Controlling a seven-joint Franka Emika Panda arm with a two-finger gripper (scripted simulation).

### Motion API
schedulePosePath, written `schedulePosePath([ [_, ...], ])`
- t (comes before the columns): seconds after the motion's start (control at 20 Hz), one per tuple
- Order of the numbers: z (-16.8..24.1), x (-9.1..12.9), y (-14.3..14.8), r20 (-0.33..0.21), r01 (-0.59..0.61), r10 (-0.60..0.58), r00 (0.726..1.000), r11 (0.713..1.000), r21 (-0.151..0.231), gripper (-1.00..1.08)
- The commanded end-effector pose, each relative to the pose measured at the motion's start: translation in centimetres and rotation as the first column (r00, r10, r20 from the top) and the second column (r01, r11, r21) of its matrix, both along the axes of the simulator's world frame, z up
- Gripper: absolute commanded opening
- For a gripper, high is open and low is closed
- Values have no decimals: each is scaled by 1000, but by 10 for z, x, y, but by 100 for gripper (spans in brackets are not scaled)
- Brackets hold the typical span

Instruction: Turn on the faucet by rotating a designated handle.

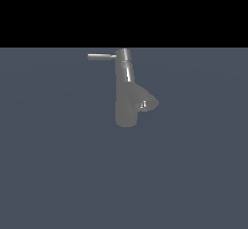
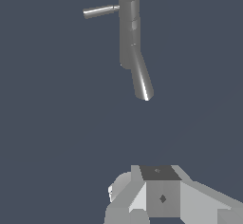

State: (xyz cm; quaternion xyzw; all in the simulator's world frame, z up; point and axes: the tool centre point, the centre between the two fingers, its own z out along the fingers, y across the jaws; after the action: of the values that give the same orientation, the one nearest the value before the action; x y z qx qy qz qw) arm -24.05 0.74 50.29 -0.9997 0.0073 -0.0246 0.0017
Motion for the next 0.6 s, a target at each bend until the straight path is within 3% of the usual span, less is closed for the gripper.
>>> schedulePosePath([
  [0.0, 0, 0, 0, 0, 0, 0, 1000, 1000, 0, -100],
  [0.55, -4, 8, -21, -14, 59, -59, 998, 998, 10, -100],
])
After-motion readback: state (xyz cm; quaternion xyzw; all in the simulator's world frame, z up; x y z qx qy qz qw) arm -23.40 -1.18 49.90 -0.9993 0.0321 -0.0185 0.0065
